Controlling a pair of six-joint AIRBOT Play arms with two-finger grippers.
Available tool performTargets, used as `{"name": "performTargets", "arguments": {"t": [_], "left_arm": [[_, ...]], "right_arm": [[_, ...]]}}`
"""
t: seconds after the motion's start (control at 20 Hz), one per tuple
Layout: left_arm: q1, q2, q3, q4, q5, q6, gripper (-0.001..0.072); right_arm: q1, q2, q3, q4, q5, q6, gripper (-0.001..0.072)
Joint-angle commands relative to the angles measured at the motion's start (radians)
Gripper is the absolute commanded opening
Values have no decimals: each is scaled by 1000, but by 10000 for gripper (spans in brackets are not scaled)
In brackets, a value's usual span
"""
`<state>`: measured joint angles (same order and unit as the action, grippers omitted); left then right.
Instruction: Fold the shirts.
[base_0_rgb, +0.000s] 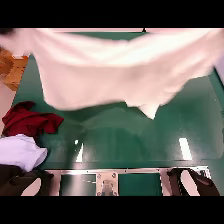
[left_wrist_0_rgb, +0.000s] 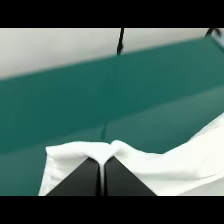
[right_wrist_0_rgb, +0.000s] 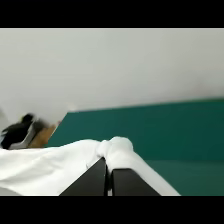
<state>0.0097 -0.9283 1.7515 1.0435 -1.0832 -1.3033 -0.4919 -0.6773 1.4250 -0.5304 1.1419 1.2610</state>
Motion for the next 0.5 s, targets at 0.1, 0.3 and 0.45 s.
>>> {"name": "performTargets", "arguments": {"t": [0.1, 0.3, 0.45], "left_arm": [[0, 100, 392, 12, -114, -99, 26], [0, 122, 369, 79, -198, -110, 26], [0, 110, 187, 83, -168, -113, 26]], "right_arm": [[-146, 69, 374, -16, -51, 48, 22], [-146, 60, 388, -61, -75, 49, 22], [-146, 22, 250, -31, -76, 47, 22]]}}
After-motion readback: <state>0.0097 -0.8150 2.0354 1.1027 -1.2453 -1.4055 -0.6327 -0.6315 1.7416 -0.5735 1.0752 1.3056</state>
